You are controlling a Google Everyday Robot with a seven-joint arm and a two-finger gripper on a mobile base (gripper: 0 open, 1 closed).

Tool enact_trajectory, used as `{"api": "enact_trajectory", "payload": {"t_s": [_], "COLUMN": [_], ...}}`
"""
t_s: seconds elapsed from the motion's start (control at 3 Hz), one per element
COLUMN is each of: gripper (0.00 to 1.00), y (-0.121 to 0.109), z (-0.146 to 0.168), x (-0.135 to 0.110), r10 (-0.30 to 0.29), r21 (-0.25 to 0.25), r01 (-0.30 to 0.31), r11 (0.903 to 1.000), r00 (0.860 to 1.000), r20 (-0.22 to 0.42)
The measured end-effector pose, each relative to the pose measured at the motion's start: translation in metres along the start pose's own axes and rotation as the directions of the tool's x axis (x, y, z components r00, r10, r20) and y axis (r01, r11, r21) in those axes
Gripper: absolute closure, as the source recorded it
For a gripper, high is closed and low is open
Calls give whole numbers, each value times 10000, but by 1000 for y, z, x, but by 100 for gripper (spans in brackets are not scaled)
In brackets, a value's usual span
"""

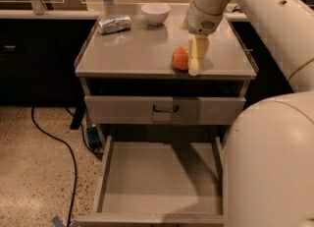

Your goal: Place orange into middle drawer

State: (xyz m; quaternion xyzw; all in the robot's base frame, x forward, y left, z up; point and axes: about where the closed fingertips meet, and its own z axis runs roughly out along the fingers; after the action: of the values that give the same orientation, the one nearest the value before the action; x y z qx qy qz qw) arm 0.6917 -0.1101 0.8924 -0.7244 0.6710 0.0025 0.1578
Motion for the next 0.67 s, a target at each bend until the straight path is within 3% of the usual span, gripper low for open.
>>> {"api": "enact_trajectory", "payload": {"t_s": [0.33,0.67], "gripper": [0,0], "y": [-19,-24], "z": [17,36], "x": [-1,8], "r10": [-167,-40], "r21": [-77,-331], "r01": [167,33], "r11": [9998,9994], "r00": [9998,9997], "r20": [-89,-228]}}
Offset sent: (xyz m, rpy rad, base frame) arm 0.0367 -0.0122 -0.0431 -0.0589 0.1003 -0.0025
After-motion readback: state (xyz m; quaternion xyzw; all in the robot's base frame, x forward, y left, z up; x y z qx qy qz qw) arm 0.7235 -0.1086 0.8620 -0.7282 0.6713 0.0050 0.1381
